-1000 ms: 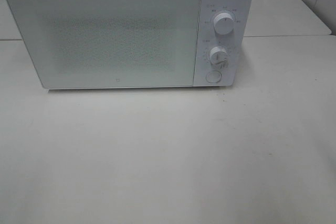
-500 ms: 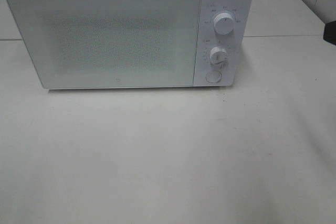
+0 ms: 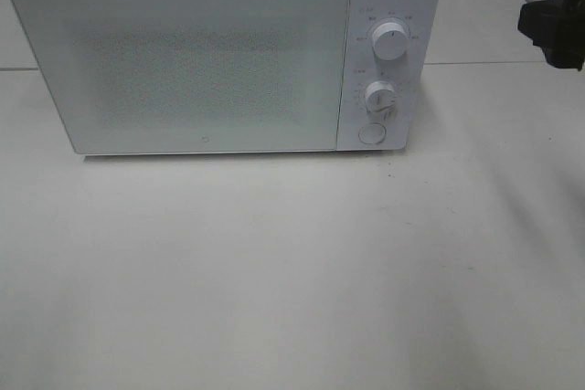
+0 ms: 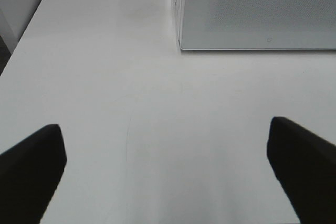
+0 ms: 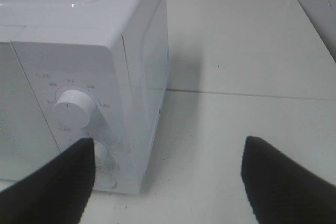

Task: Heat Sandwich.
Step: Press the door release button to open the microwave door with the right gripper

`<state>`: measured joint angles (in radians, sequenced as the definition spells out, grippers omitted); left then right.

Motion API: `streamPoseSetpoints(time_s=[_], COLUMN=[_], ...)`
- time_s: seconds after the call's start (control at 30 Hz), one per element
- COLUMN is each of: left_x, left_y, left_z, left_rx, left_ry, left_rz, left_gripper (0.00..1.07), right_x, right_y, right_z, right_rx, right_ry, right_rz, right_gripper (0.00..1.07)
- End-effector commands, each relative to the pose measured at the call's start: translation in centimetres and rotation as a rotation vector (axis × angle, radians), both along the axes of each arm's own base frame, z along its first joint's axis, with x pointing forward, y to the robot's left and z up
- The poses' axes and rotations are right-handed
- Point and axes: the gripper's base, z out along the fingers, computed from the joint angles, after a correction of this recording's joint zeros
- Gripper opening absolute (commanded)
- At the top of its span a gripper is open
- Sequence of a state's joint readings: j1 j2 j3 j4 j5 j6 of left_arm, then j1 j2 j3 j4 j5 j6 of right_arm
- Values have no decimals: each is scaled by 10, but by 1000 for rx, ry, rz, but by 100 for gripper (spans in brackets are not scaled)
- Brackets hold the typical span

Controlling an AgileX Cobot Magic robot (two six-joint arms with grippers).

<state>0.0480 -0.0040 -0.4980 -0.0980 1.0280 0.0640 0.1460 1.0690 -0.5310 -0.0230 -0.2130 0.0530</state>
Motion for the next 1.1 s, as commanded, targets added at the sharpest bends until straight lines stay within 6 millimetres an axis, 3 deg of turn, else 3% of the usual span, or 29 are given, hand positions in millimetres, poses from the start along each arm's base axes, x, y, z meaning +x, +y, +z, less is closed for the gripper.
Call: streamPoseSetpoints(time_s=[0.03,0.23,0.43,1.1], left_x=[-4,-4,-4,-4], left_y=[0,0,0,0], left_z=[-1,-1,-1,-1], left_rx=[0,0,0,0], left_ry=[-23,-23,-23,-23], left_rz=[-1,-1,-1,-1], left_gripper=[101,101,101,101], right_x=[7,16,19,19], right_y=[0,-1,-6,66], right_z=[-5,-31,-45,-97], right_rx=[-7,-52,-60,-71], right_ry=[-77,-120,-141,-117], right_rz=[5,-17,-80,12], right_gripper=[75,75,75,75])
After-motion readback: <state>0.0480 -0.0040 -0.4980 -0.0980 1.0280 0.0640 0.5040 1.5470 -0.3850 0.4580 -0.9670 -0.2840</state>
